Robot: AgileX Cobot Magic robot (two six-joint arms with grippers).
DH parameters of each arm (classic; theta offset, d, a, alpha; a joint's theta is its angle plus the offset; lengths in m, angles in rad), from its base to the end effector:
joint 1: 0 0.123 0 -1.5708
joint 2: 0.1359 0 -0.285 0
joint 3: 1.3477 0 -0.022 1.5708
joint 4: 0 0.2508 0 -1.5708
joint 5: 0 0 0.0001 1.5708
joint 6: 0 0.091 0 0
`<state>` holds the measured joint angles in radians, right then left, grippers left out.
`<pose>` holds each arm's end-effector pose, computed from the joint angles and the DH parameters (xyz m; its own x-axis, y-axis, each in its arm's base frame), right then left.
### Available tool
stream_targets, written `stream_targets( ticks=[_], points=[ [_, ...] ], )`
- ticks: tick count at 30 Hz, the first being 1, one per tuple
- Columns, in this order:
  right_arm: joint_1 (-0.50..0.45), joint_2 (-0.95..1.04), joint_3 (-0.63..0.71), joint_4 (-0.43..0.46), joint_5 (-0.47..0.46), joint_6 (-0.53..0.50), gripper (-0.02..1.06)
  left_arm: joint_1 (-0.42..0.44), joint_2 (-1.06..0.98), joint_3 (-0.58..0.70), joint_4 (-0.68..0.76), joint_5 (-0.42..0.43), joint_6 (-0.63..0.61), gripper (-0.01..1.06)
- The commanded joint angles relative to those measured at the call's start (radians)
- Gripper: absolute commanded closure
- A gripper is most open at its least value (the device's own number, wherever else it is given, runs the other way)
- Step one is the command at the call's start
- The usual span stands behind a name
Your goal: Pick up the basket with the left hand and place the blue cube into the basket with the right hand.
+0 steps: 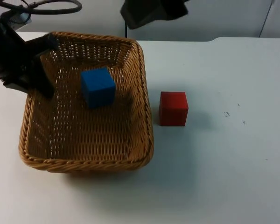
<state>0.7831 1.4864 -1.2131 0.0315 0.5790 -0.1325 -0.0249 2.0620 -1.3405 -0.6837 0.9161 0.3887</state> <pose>0.2333 0.2345 0.3198 -0.4123 -0.5599 -0.7187 -0.7622 0.6442 -0.0646 0.3924 -0.0554 0.1450 -0.9933 -0.0374 -0.1097 0.0232 0.8629 -0.5049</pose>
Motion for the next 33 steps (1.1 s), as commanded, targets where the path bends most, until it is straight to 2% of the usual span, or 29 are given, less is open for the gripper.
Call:
stream_targets(
  ticks=[1,3,9,24,33],
  points=[
    [0.004,-0.061,0.05,-0.004,-0.047,-0.005,0.26,-0.004,0.001,-0.011,-0.023,0.017,0.004,1.05],
    [0.004,-0.16,0.125,-0.004,-0.082,-0.005,0.26,-0.004,0.01,-0.011,-0.018,0.013,0.004,1.05],
    [0.004,-0.298,0.211,-0.004,-0.084,-0.005,0.26,-0.004,0.034,-0.011,-0.021,0.011,0.027,1.05],
    [0.004,-0.476,0.315,0.0,-0.062,-0.005,0.27,-0.002,0.044,-0.011,-0.017,-0.051,0.056,1.05],
    [0.004,-0.535,0.316,0.0,-0.056,-0.003,0.27,-0.002,0.078,-0.011,-0.017,-0.063,0.056,1.05]
  ],
)
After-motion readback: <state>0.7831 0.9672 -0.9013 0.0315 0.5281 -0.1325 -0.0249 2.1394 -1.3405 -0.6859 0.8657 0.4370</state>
